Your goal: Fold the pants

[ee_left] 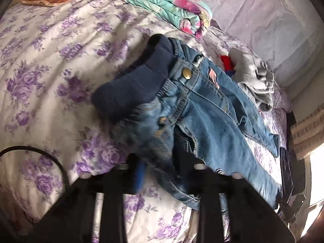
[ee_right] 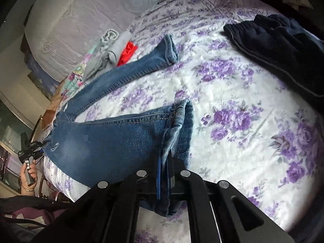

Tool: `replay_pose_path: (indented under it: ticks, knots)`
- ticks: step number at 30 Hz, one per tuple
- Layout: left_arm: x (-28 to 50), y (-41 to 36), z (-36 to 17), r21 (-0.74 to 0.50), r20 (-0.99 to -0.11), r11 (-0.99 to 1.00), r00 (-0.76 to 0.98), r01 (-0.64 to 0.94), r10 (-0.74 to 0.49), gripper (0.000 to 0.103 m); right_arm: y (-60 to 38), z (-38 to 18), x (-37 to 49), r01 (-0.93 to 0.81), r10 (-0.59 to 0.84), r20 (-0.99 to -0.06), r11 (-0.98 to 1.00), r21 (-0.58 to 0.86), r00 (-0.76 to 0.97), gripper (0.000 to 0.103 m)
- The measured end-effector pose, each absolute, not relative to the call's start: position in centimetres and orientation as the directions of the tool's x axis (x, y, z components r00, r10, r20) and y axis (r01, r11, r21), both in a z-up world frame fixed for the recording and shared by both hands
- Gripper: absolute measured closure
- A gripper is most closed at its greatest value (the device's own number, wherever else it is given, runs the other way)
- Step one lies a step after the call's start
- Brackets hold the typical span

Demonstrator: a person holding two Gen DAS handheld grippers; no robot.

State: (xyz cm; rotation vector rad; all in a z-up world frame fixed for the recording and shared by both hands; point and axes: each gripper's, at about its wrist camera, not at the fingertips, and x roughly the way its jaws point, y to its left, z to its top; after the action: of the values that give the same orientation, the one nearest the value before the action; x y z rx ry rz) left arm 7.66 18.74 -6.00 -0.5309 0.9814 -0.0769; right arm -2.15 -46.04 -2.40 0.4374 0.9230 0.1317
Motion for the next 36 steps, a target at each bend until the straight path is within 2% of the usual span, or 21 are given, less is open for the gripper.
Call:
replay_pose_path:
  ticks: [6, 8, 9, 11, 12, 13, 14, 16, 17, 18, 19, 21, 23, 26, 28, 30, 31, 32, 33, 34, 36]
  knots:
    - [2.6, 18.6, -3.1, -0.463, -0.725, 0.874, 0.63, -0.146, -0.278, 0.088, -46.5, 0.8, -3.0, 0.051, 0.28, -0.717, 0.914, 0.402, 0.638, 0.099]
    - [2.0, 18.6, -3.5, -0.427, -0.746, 0.89, 0.618, -0.159, -0.248, 0.086, -46.5, 0.8, -2.8, 0.064, 0.25, -0.741, 0.928, 0.367, 0.624, 0.099]
    - [2.1, 19.0, -4.5, -0.419, -0.764, 0.891, 0.6, -0.178, -0.239, 0.083, -46.5, 0.1, -2.5, 0.072, 0.248, -0.764, 0.931, 0.358, 0.595, 0.098]
    - [3.2, 20.0, -7.8, -0.412, -0.808, 0.883, 0.538, -0.223, -0.241, 0.07, -46.7, -1.6, -2.0, 0.097, 0.238, -0.793, 0.932, 0.349, 0.561, 0.095]
    - [3.2, 20.6, -8.7, -0.455, -0.796, 0.859, 0.539, -0.234, -0.275, 0.07, -46.8, -2.2, -2.0, 0.118, 0.23, -0.795, 0.929, 0.352, 0.561, 0.096]
    - [2.8, 21.2, -8.6, -0.494, -0.775, 0.837, 0.555, -0.235, -0.302, 0.065, -46.8, -1.9, -2.1, 0.133, 0.203, -0.791, 0.932, 0.336, 0.577, 0.094]
    - [2.6, 21.2, -8.0, -0.483, -0.779, 0.845, 0.554, -0.23, -0.294, 0.063, -46.6, -1.0, -2.5, 0.15, 0.153, -0.78, 0.942, 0.301, 0.607, 0.09]
    - [1.4, 21.1, -5.8, -0.425, -0.779, 0.878, 0.584, -0.222, -0.23, 0.047, -45.9, 1.3, -3.2, 0.174, 0.059, -0.744, 0.957, 0.232, 0.665, 0.089]
    - [0.4, 21.0, -4.0, -0.382, -0.758, 0.901, 0.628, -0.208, -0.176, 0.044, -45.4, 2.5, -3.6, 0.171, 0.034, -0.718, 0.963, 0.21, 0.695, 0.088]
    - [-0.3, 20.8, -2.6, -0.347, -0.739, 0.916, 0.66, -0.2, -0.136, 0.04, -44.8, 3.9, -3.8, 0.135, 0.071, -0.688, 0.961, 0.241, 0.723, 0.082]
    - [-0.9, 20.5, -1.2, -0.319, -0.715, 0.929, 0.691, -0.189, -0.105, 0.038, -44.1, 4.7, -3.6, 0.074, 0.161, -0.666, 0.948, 0.31, 0.729, 0.069]
    - [-1.4, 19.2, 1.0, -0.3, -0.663, 0.945, 0.741, -0.127, -0.111, 0.036, -42.5, 4.7, -2.5, -0.025, 0.3, -0.651, 0.918, 0.395, 0.697, 0.058]
    - [-0.2, 16.7, 0.6, -0.265, -0.664, 0.961, 0.738, -0.076, -0.124, 0.035, -40.6, 3.3, -1.0, -0.061, 0.33, -0.699, 0.923, 0.38, 0.634, 0.058]
    - [3.7, 14.4, -5.1, -0.192, -0.792, 0.978, 0.601, -0.081, -0.106, 0.035, -39.6, -2.0, 1.4, -0.004, 0.293, -0.827, 0.944, 0.331, 0.479, 0.06]
    - [4.9, 14.5, -8.0, -0.183, -0.827, 0.979, 0.553, -0.09, -0.104, 0.035, -40.4, -4.0, 1.4, 0.006, 0.32, -0.819, 0.93, 0.367, 0.476, 0.066]
    - [4.5, 14.3, -7.0, -0.156, -0.818, 0.986, 0.568, -0.067, -0.09, 0.036, -40.7, -2.5, 1.3, 0.036, 0.32, -0.813, 0.922, 0.385, 0.486, 0.063]
    - [4.4, 14.6, -6.1, -0.183, -0.812, 0.981, 0.573, -0.064, -0.114, 0.036, -40.3, -1.2, 1.5, 0.023, 0.308, -0.805, 0.929, 0.37, 0.507, 0.052]
    - [4.3, 15.1, -4.5, -0.226, -0.788, 0.973, 0.595, -0.044, -0.156, 0.036, -39.8, 0.0, 1.6, -0.009, 0.305, -0.79, 0.935, 0.354, 0.532, 0.047]
    - [4.3, 15.4, -3.2, -0.241, -0.765, 0.97, 0.62, -0.026, -0.173, 0.034, -38.3, 2.3, 2.2, -0.072, 0.306, -0.76, 0.943, 0.325, 0.573, 0.029]
    - [4.4, 15.6, -1.8, -0.241, -0.74, 0.97, 0.649, -0.01, -0.177, 0.022, -37.2, 3.8, 2.8, -0.114, 0.305, -0.735, 0.947, 0.299, 0.606, 0.006]
    - [5.5, 16.5, 0.8, -0.213, -0.696, 0.977, 0.703, -0.014, -0.142, 0.005, -34.1, 7.1, 5.2, -0.225, 0.337, -0.645, 0.941, 0.253, 0.686, 0.004]
